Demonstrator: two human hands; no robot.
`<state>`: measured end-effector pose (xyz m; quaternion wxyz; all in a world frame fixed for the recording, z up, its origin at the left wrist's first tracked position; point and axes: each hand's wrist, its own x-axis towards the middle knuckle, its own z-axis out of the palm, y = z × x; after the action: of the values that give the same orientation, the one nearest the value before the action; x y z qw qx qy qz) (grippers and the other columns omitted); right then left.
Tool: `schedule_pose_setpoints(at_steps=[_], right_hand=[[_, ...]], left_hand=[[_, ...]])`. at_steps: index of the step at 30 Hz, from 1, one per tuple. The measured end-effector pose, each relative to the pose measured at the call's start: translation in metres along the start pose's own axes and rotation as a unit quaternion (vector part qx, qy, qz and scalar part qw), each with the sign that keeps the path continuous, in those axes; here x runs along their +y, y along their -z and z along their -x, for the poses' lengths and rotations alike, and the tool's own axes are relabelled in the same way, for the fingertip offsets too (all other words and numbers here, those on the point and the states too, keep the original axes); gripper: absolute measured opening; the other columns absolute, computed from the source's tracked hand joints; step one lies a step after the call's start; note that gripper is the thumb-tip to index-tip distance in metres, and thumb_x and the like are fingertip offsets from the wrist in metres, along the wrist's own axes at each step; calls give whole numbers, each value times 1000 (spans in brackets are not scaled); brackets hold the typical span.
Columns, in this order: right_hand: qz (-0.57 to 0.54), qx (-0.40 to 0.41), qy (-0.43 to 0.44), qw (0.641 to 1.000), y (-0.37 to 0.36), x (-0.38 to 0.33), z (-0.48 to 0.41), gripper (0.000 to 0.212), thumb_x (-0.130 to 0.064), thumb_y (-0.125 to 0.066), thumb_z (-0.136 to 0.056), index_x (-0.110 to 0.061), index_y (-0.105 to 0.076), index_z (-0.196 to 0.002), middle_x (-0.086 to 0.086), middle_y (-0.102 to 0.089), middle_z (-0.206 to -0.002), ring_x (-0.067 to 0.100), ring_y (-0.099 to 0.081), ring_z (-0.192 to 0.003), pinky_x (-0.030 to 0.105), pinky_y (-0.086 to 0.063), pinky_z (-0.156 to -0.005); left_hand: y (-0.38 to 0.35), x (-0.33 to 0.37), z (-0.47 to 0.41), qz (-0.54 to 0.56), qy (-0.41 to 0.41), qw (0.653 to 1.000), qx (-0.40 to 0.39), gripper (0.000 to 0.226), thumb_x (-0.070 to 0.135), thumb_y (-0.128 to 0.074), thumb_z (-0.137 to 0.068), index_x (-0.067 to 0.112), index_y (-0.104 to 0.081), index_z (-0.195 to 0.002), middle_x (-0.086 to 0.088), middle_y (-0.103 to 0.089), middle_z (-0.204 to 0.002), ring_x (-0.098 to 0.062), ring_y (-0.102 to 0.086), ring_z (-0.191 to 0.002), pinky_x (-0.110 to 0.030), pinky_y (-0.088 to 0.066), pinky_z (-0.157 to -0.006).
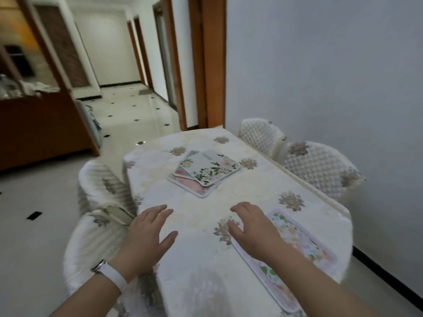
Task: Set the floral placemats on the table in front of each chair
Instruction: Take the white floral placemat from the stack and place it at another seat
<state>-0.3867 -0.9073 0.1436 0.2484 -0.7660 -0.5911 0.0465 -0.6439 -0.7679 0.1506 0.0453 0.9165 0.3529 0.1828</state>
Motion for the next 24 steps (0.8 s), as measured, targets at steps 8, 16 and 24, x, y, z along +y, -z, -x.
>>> schedule_pose_setpoints(at_steps=[8, 16, 24], right_hand=[[15, -41, 83, 996, -72, -122, -42, 44, -47, -49, -94, -23, -53, -130, -7, -50, -135, 19, -45, -122, 33, -42, -95], [-35, -65, 109, 991, -165, -307, -69, 36, -43, -54, -93, -24, -58, -123, -5, -55, -127, 19, -49, -117, 28, -39, -95], [-5, -120, 138, 983, -244, -436, -88, 45, -46, -52, -94, -23, -54, -133, -7, -52, -136, 15, -46, -125, 28, -38, -101]], left_hand=[[42, -113, 76, 2, 96, 995, 15, 65, 61, -44, -82, 23, -54, -133, 2, -53, -138, -22, -46, -128, -43, -37, -104], [124, -295, 191, -22, 189, 982, 10, 70, 66, -36, -80, 27, -48, -137, 6, -47, -143, -20, -39, -133, -41, -30, -108], [177, -414, 264, -14, 264, 964, 13, 80, 70, -26, -75, 27, -44, -141, 6, -41, -148, -17, -32, -137, -37, -25, -111]])
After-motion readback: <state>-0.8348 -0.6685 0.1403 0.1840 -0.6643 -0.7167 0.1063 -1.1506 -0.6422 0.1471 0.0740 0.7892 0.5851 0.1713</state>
